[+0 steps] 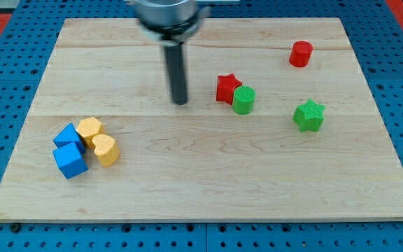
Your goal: Move your arm above the red circle
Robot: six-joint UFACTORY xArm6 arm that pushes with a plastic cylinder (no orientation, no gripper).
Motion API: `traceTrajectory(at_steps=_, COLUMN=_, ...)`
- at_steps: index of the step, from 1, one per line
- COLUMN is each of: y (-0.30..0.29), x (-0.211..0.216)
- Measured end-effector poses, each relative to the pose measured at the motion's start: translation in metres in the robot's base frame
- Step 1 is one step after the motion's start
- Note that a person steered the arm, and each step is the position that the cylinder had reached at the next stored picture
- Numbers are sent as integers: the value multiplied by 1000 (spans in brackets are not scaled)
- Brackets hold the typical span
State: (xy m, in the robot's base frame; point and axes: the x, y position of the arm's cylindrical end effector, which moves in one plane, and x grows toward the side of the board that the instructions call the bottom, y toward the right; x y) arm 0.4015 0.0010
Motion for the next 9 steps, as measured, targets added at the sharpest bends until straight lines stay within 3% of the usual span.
traceTrajectory(at_steps=1, y=93, x=-18)
traceTrajectory(at_steps=2, y=165, x=-67)
traceTrajectory(at_steps=3, y=97, x=-69)
traceTrajectory(at_steps=4, y=91, x=-98)
traceTrajectory(at_steps=5, y=125, x=-209)
traceTrajectory(at_steps=9, y=225, x=-197)
